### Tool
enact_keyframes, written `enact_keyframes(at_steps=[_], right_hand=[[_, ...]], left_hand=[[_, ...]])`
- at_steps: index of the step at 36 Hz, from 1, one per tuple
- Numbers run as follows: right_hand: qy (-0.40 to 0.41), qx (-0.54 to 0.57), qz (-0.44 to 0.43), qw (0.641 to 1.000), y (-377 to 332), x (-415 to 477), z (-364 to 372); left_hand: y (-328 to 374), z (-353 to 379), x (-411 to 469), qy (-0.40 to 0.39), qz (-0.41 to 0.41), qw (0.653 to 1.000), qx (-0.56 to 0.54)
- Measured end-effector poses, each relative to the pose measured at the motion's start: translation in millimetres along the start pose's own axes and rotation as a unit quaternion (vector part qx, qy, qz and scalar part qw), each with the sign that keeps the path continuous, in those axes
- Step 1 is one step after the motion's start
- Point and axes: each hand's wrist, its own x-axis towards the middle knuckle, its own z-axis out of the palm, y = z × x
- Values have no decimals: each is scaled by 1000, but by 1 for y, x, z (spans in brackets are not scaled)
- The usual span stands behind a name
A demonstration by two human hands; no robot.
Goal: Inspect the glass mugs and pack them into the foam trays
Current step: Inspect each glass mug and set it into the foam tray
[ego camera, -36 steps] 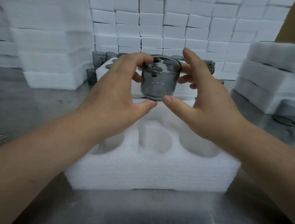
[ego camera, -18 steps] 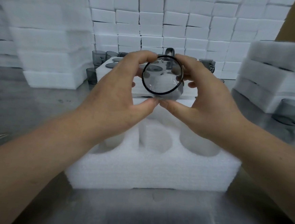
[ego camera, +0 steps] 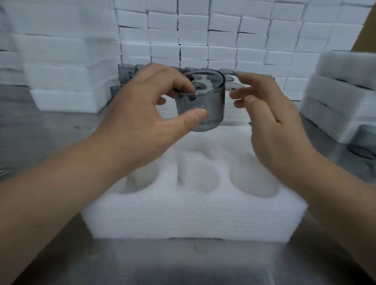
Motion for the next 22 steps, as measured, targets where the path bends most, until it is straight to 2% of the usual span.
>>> enact_keyframes(at_steps=[5, 8, 16, 22], right_hand=[[3, 47, 22, 999, 0, 2, 1], [9, 57, 22, 998, 1, 2, 2], [63, 160, 121, 978, 7, 11, 4], [53, 223, 166, 959, 8, 15, 2]], left_hand=[[12, -4, 4, -33, 8, 999, 1], [21, -7, 6, -58, -17, 998, -28], [42, 2, 2, -108, -80, 988, -71], [47, 12, -3, -146, -70, 987, -16]])
